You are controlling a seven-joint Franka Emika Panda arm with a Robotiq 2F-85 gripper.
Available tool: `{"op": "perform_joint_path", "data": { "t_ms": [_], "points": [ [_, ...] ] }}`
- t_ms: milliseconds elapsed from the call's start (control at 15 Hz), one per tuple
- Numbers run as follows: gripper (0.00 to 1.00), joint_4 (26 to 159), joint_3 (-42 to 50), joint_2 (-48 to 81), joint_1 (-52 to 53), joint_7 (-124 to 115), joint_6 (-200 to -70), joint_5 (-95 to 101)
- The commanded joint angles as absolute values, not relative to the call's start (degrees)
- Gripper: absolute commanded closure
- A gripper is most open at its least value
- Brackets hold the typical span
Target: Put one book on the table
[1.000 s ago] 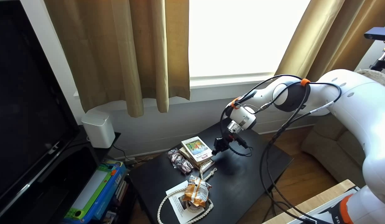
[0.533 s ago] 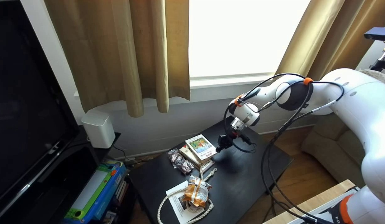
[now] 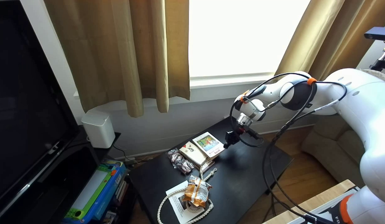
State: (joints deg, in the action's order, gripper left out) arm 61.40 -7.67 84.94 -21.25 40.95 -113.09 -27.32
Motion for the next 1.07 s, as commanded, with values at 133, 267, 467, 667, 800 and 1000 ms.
{"op": "perform_joint_path", "data": {
  "t_ms": [133, 267, 467, 667, 800, 1000],
  "points": [
    [0.97, 58.33, -6.14, 85.95, -21.61, 39.2, -113.1, -22.51],
    [0.97, 58.16, -5.64, 85.88, -21.82, 38.7, -113.74, -21.62],
    [0.97, 57.57, -4.76, 85.89, -21.9, 37.81, -114.67, -20.16],
    [0.97, 57.09, -4.12, 85.87, -21.94, 36.92, -116.24, -18.9],
    [0.97, 57.0, -4.02, 85.87, -22.01, 36.47, -117.32, -18.2],
    [0.86, 56.78, -3.93, 85.86, -21.95, 35.73, -118.2, -17.29]
  ]
}}
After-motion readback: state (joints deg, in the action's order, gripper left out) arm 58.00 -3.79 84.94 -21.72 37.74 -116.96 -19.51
